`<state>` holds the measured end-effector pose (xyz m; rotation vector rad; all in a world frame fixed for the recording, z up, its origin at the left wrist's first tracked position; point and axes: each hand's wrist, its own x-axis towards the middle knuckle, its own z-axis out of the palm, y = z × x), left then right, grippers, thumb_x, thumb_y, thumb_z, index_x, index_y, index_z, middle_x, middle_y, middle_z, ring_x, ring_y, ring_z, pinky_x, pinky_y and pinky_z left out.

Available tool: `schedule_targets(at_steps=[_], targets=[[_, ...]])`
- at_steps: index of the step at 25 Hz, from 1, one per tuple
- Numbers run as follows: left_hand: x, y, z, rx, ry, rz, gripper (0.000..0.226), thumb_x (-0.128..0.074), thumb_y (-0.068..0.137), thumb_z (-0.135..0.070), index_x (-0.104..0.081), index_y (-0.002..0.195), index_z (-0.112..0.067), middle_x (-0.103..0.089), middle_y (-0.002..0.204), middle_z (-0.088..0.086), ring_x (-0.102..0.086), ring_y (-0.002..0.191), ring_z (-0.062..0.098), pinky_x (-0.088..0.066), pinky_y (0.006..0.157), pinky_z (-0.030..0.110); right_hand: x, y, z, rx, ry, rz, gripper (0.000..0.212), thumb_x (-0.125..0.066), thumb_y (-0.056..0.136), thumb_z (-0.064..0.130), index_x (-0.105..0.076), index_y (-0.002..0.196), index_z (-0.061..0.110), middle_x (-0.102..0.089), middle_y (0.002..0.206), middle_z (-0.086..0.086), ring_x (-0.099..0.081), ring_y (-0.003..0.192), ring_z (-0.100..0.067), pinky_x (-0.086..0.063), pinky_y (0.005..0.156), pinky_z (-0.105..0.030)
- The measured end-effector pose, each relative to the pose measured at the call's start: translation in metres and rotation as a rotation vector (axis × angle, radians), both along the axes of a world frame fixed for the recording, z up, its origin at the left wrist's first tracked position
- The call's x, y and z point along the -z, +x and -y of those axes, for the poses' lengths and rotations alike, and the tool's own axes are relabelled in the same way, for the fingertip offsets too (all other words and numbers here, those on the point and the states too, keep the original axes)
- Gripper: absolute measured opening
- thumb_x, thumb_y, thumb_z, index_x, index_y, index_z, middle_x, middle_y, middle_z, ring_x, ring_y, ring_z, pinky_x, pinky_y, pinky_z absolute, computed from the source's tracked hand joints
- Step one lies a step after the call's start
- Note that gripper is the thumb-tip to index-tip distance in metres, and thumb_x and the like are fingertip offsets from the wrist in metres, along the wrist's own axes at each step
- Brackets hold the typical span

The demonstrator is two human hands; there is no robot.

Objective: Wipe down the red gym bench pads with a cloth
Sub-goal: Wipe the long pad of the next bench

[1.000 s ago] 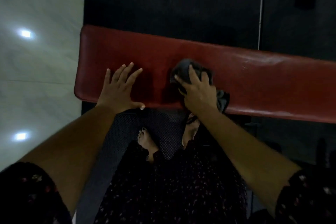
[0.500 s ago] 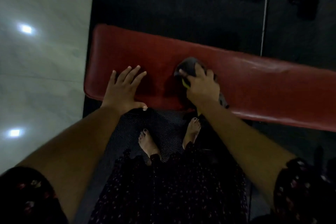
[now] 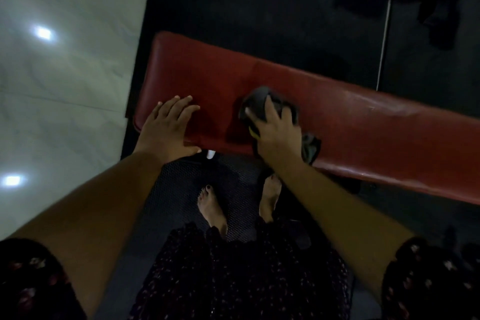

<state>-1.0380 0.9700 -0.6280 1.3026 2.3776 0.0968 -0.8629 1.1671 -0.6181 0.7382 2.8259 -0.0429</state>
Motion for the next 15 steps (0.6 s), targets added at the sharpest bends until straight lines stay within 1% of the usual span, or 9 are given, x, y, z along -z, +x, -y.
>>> schedule_targets(at_steps=[2,5,7,8,9,11,13,15], targets=[[0.001,-0.001,0.000,-0.008,0.000,-0.002,0.098,-0.078,0.068,-0.052,-0.032,0.149,-0.023,-0.022,0.160,0.000,-0.015,0.148,0.025,-0.010,0.119,0.047,0.006,0.039,0.036,-0.039,0.002,0.025,0.061,-0.071,0.082,0.036,-0.048,0.139,0.039,-0.039,0.149,-0.009,-0.038,0.120,-0.043,-0.053,0.066,-0.047],[0.005,0.003,-0.001,-0.040,0.009,-0.011,0.096,-0.075,0.069,-0.055,-0.031,0.149,-0.023,-0.021,0.160,-0.002,-0.013,0.148,0.024,-0.008,0.120,0.046,0.004,0.067,0.068,-0.180,-0.043,0.084,0.067,-0.075,0.075,0.035,-0.051,0.137,0.036,-0.038,0.148,-0.010,-0.036,0.120,-0.042,-0.053,0.062,-0.047],[0.007,0.004,-0.001,-0.046,0.006,-0.005,0.097,-0.075,0.067,-0.057,-0.032,0.148,-0.022,-0.022,0.160,0.000,-0.015,0.148,0.025,-0.008,0.120,0.047,0.002,0.049,0.050,-0.319,-0.043,0.031,0.059,-0.073,0.078,0.038,-0.054,0.134,0.039,-0.040,0.147,-0.008,-0.037,0.119,-0.040,-0.054,0.064,-0.049],[0.008,0.005,-0.001,-0.041,0.012,-0.008,0.098,-0.076,0.066,-0.058,-0.034,0.147,-0.021,-0.024,0.159,0.001,-0.017,0.147,0.026,-0.010,0.119,0.048,-0.001,0.033,0.034,-0.349,-0.043,0.026,0.052,-0.066,0.084,0.042,-0.053,0.134,0.042,-0.040,0.147,-0.007,-0.038,0.119,-0.039,-0.054,0.067,-0.049],[0.008,0.005,0.000,-0.037,0.024,-0.020,0.099,-0.077,0.065,-0.058,-0.035,0.146,-0.020,-0.025,0.159,0.002,-0.019,0.147,0.027,-0.012,0.119,0.049,-0.005,0.013,0.016,-0.326,-0.057,0.054,0.046,-0.058,0.090,0.046,-0.049,0.135,0.046,-0.037,0.150,-0.005,-0.039,0.121,-0.037,-0.054,0.071,-0.048],[0.007,0.004,0.001,-0.049,0.048,-0.034,0.102,-0.078,0.063,-0.059,-0.034,0.147,-0.021,-0.023,0.159,0.001,-0.019,0.146,0.026,-0.015,0.117,0.049,-0.010,-0.030,-0.022,-0.174,-0.106,0.119,0.042,-0.045,0.097,0.045,-0.039,0.138,0.053,-0.028,0.155,-0.002,-0.035,0.126,-0.034,-0.051,0.080,-0.047],[0.003,0.000,0.000,-0.070,0.040,-0.013,0.109,-0.078,0.061,-0.061,-0.029,0.151,-0.022,-0.017,0.161,0.000,-0.014,0.147,0.025,-0.017,0.116,0.050,-0.012,-0.063,-0.055,-0.047,-0.097,0.121,0.047,-0.048,0.097,0.036,-0.037,0.139,0.053,-0.024,0.155,-0.002,-0.032,0.128,-0.035,-0.049,0.084,-0.047],[0.000,-0.006,0.001,-0.098,0.002,0.000,0.114,-0.076,0.061,-0.066,-0.023,0.153,-0.023,-0.011,0.162,-0.001,-0.008,0.148,0.023,-0.015,0.117,0.050,-0.015,-0.089,-0.076,0.043,-0.099,0.167,0.056,-0.055,0.092,0.027,-0.039,0.140,0.050,-0.024,0.153,-0.002,-0.032,0.127,-0.035,-0.047,0.081,-0.044]])
